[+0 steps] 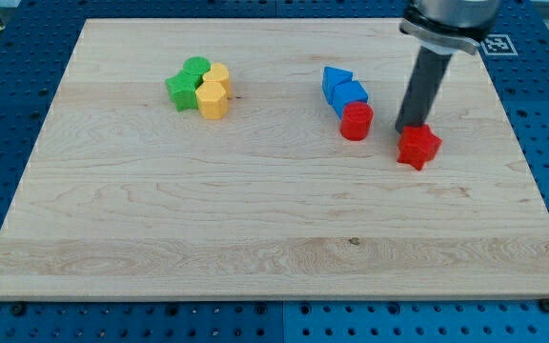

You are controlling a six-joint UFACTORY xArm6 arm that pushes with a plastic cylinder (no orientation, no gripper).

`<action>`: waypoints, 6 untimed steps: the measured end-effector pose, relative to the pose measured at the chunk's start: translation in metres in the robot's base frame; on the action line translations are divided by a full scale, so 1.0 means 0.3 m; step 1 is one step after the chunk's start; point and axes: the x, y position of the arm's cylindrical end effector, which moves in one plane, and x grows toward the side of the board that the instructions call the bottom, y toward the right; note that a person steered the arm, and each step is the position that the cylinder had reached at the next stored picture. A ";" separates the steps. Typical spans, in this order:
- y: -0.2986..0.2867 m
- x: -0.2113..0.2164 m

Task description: Move the red star down and left a bit

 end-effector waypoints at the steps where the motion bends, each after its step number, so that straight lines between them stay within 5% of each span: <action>1: 0.061 0.009; 3: 0.184 0.083; 6: 0.073 0.104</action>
